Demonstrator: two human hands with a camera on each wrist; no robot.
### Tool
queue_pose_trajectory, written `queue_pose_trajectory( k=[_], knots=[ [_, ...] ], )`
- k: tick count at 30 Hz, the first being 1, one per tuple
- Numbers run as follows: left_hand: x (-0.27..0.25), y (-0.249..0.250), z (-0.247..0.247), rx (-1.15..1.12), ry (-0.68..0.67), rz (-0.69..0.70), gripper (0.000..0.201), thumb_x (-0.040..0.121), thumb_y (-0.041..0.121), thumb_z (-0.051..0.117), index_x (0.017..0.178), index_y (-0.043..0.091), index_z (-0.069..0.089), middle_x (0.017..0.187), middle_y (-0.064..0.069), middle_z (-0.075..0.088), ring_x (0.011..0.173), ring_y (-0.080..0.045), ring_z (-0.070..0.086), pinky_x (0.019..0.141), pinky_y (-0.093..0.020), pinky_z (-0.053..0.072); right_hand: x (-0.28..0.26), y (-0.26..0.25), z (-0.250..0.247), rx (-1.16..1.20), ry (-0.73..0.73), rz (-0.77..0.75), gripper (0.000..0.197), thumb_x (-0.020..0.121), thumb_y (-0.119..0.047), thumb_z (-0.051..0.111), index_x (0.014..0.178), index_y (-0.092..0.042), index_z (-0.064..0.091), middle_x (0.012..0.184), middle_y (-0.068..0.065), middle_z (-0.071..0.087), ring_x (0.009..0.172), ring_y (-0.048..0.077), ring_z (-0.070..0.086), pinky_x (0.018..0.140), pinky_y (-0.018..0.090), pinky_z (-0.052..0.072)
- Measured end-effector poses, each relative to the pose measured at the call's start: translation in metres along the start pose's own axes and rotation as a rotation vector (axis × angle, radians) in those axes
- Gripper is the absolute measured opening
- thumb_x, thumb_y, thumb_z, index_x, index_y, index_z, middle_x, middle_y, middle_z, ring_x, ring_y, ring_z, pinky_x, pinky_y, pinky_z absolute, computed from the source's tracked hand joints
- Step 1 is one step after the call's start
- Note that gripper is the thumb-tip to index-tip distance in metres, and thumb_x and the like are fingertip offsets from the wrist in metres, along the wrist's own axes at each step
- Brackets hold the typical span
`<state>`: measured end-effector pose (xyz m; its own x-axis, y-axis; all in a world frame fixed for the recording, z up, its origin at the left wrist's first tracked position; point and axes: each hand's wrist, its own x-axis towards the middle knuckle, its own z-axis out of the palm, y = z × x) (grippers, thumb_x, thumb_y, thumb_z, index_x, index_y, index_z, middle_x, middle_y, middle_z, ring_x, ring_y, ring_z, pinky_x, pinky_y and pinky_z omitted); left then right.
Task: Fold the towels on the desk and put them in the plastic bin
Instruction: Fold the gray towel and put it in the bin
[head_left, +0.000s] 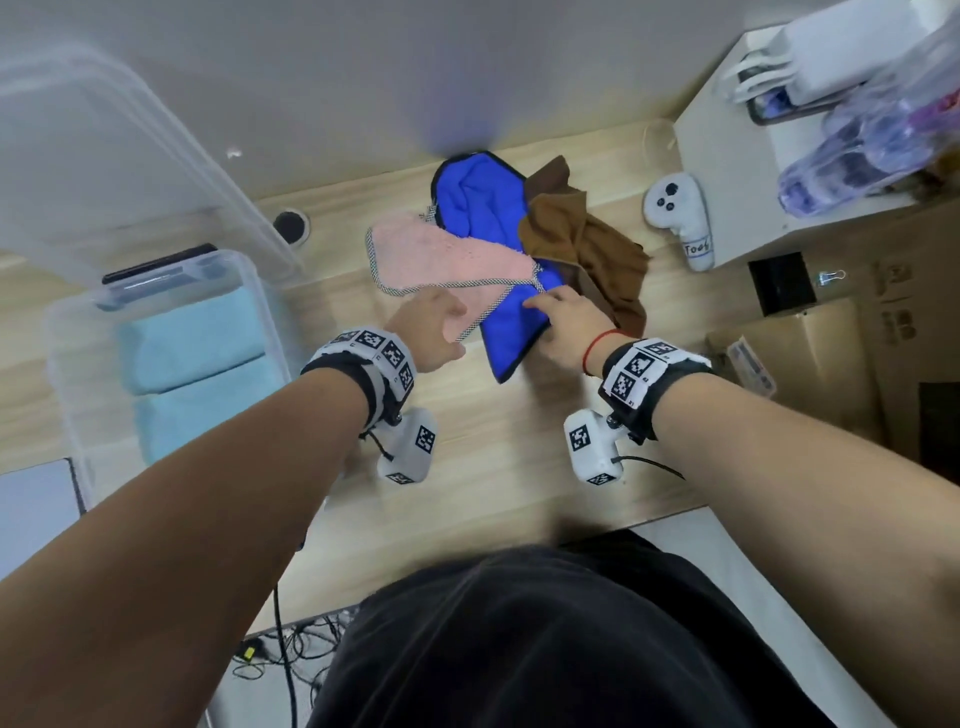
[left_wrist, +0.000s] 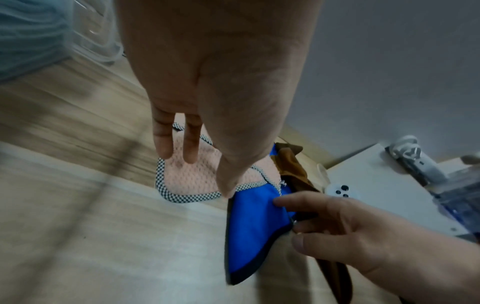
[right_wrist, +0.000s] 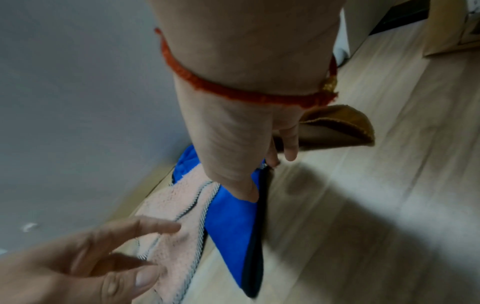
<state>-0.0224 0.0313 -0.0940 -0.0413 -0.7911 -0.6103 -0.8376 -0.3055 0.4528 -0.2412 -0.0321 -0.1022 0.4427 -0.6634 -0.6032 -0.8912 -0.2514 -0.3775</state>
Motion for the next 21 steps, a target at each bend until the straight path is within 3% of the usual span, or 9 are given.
queue_pose_trajectory(
  k=[4,8,12,17,19,21],
  knots=[
    [0.013,-0.002,0.005,0.182,-0.042,-0.059,0.084,0.072,0.026,0.080,0.144,0.016,0.038,0.145,-0.006,0.036,0.129,-0.029,0.040,0.106,-0.041,0.038,0.010,-0.001,0.004,-0.100,0.043,-0.003,0.065,0.083,-0.004,0.057,0.143,-0.019,0.039,0.138,0.013,0.039,0.113,0.036,0.053,0.093,0.045,0.048],
    [0.019,-0.002,-0.003,0.390,-0.043,-0.117,0.083,0.075,0.031,0.077,0.145,0.018,0.033,0.140,-0.005,0.037,0.125,-0.028,0.043,0.102,-0.042,0.039,0.019,-0.002,0.001,-0.127,0.075,0.004,0.041,0.088,-0.002,0.050,0.127,-0.016,0.049,0.119,0.015,0.047,0.103,0.036,0.056,0.084,0.041,0.050],
    [0.023,-0.007,-0.011,0.488,-0.022,-0.242,0.076,0.077,0.034,0.074,0.139,0.015,0.035,0.135,-0.006,0.042,0.121,-0.028,0.048,0.098,-0.043,0.038,0.023,0.001,0.002,-0.178,0.091,0.022,0.028,0.088,-0.011,0.056,0.116,-0.013,0.054,0.115,0.013,0.047,0.105,0.034,0.052,0.084,0.040,0.050],
    [0.018,-0.011,-0.018,0.561,-0.100,-0.520,0.084,0.082,0.040,0.069,0.143,0.000,0.028,0.144,-0.018,0.034,0.128,-0.042,0.042,0.101,-0.048,0.040,0.023,0.007,0.004,-0.201,0.111,0.030,0.021,0.090,-0.008,0.051,0.109,-0.007,0.059,0.119,0.013,0.044,0.112,0.034,0.046,0.087,0.042,0.047],
    [0.015,-0.021,-0.023,0.563,-0.114,-0.574,0.084,0.074,0.046,0.071,0.137,0.000,0.038,0.134,-0.017,0.045,0.118,-0.038,0.050,0.091,-0.043,0.044,0.021,0.006,0.000,-0.099,0.155,0.044,0.023,0.090,-0.016,0.052,0.110,-0.005,0.056,0.118,0.014,0.047,0.112,0.034,0.048,0.091,0.042,0.046],
    [0.011,-0.028,-0.031,0.499,-0.081,-0.551,0.074,0.069,0.046,0.074,0.123,0.002,0.052,0.111,-0.011,0.058,0.100,-0.031,0.059,0.078,-0.038,0.048,0.017,0.001,-0.010,0.110,0.243,0.056,0.016,0.090,-0.021,0.052,0.101,-0.008,0.054,0.108,0.012,0.053,0.102,0.031,0.052,0.088,0.038,0.045]
  ],
)
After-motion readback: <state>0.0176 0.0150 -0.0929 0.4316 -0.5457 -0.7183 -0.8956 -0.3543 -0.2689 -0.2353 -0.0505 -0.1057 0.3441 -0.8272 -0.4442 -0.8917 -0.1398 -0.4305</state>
